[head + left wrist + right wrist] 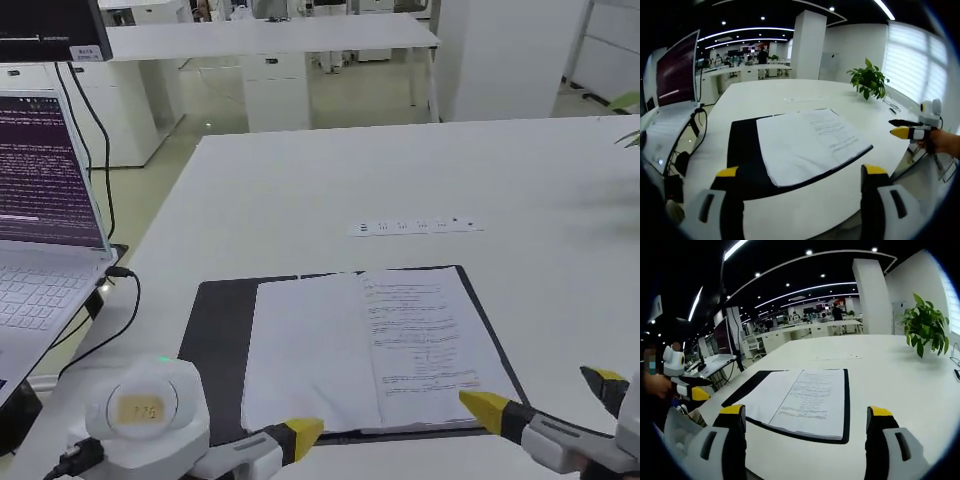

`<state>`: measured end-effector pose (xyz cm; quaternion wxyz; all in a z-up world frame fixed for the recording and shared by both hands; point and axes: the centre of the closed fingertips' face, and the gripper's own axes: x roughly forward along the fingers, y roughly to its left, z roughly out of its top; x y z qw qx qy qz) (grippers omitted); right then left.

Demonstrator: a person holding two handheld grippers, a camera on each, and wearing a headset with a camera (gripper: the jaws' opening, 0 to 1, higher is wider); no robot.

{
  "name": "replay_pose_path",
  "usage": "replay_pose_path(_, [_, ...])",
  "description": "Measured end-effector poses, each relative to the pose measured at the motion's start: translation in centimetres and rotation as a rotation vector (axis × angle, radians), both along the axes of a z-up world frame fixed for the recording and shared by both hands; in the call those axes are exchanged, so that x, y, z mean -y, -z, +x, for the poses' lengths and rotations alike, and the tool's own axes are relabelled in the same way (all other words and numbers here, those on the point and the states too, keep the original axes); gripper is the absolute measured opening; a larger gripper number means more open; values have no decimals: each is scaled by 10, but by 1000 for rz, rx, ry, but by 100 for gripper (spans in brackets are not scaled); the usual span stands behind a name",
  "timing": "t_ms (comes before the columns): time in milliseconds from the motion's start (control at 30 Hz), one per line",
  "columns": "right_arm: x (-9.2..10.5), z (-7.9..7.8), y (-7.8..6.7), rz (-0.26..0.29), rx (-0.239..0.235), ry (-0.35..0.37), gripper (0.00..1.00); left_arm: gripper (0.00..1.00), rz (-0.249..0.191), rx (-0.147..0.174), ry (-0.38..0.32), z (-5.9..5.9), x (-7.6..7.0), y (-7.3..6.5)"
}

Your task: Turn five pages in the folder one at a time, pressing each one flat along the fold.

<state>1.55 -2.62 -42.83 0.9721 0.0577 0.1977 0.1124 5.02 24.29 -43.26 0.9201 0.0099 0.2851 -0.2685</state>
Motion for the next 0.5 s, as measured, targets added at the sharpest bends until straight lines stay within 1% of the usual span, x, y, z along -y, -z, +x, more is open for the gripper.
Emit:
replay_pose_path(100, [-3, -3, -3, -14, 0, -18, 100, 99, -3, 2, -2, -1, 1, -3])
replay_pose_path(167, [-4, -6, -3, -20, -4, -29, 100, 99, -1, 9, 0, -2, 1, -4])
replay_pose_path(233, [-5, -8, -3, -27, -7, -38, 100, 99, 8, 8, 1, -3, -1, -3])
replay_pose_path(300, [-6, -10, -3, -34, -9, -49, 99, 99, 8, 8, -1, -5, -2, -3])
replay_pose_path(333, [-6, -11, -2, -45, -17, -56, 99, 99, 7, 6, -3, -6, -4, -3])
replay_pose_path(467, [-8, -15, -2, -47, -24, -66, 98, 99, 33, 11, -3, -8, -8, -1])
replay_pose_path(500, [-8, -16, -2, -47, -27, -68, 98, 99, 33, 6, -3, -9, -9, 0])
